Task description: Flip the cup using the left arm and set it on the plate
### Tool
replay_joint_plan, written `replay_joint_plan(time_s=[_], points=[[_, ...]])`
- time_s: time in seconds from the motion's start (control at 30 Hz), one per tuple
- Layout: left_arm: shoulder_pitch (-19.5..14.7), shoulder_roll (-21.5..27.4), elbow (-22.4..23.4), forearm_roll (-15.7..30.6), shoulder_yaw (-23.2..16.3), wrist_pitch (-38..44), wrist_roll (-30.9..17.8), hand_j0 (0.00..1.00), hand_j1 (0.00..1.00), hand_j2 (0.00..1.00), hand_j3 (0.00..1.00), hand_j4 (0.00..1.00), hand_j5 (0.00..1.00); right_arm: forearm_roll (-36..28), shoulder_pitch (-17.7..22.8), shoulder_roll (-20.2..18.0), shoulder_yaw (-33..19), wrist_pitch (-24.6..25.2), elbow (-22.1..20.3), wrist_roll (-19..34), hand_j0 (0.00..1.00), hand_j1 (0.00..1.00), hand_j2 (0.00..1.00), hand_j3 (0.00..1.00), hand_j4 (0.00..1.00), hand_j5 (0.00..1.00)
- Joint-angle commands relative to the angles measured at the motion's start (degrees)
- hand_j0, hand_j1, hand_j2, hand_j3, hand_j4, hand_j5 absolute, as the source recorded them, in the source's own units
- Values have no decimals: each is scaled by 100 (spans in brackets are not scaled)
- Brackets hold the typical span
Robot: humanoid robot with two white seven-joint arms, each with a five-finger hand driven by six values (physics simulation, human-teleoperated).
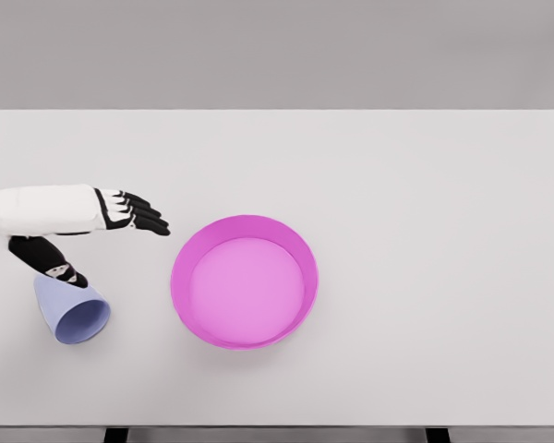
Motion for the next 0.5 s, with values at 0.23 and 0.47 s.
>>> replay_joint_plan(time_s=[0.23, 0.47], points=[[158, 764, -1, 128, -12, 15, 2, 100, 100, 100, 100, 100, 100, -8, 18, -1, -22, 0, 3, 5, 100, 100, 100, 100, 100, 100], [553, 1081, 8, 119, -100, 15, 2, 100, 100, 100, 100, 100, 100, -8, 18, -1, -14, 0, 3, 5, 100, 100, 100, 100, 100, 100]])
